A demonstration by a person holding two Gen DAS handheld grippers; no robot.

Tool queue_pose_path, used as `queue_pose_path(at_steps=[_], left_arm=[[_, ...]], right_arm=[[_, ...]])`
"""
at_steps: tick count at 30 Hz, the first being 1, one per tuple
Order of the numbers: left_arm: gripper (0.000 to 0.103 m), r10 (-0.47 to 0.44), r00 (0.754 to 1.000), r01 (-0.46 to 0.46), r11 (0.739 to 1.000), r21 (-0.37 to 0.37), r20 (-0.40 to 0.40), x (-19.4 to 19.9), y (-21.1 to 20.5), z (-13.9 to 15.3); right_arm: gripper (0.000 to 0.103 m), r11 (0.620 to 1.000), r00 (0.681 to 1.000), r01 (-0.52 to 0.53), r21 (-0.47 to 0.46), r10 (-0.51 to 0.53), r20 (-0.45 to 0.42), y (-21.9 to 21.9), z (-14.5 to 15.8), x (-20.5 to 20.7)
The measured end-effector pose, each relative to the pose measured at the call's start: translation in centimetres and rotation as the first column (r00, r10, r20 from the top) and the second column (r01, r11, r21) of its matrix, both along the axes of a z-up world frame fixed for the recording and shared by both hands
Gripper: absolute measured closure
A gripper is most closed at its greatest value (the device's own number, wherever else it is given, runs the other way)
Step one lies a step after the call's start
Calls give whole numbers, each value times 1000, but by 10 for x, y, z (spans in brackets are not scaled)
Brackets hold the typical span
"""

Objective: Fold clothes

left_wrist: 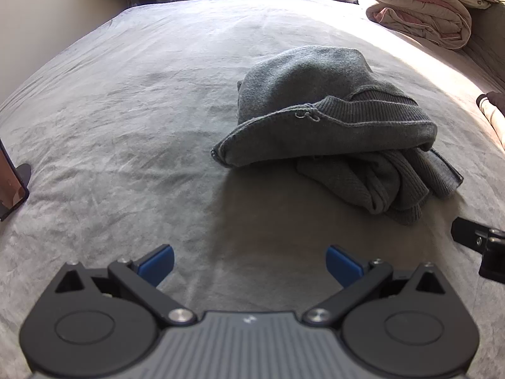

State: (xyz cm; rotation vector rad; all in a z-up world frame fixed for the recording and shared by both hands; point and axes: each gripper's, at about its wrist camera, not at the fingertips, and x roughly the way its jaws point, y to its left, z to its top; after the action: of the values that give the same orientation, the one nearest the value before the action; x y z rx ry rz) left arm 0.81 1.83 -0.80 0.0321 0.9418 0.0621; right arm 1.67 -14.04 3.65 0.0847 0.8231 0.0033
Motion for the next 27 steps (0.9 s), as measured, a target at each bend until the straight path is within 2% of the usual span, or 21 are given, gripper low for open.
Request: queue_pose_path(at_steps=[19,27], left_arm=[[0,16,1000,-16,1000,-5,-16,4,2,-2],[0,22,999,-20,999,41,-38,8,3,-10]], right_arm=[[0,1000,1000,6,2,-6,-27,-2,-4,4],[0,1000,997,5,4,-5,-72,-6,-11,9]])
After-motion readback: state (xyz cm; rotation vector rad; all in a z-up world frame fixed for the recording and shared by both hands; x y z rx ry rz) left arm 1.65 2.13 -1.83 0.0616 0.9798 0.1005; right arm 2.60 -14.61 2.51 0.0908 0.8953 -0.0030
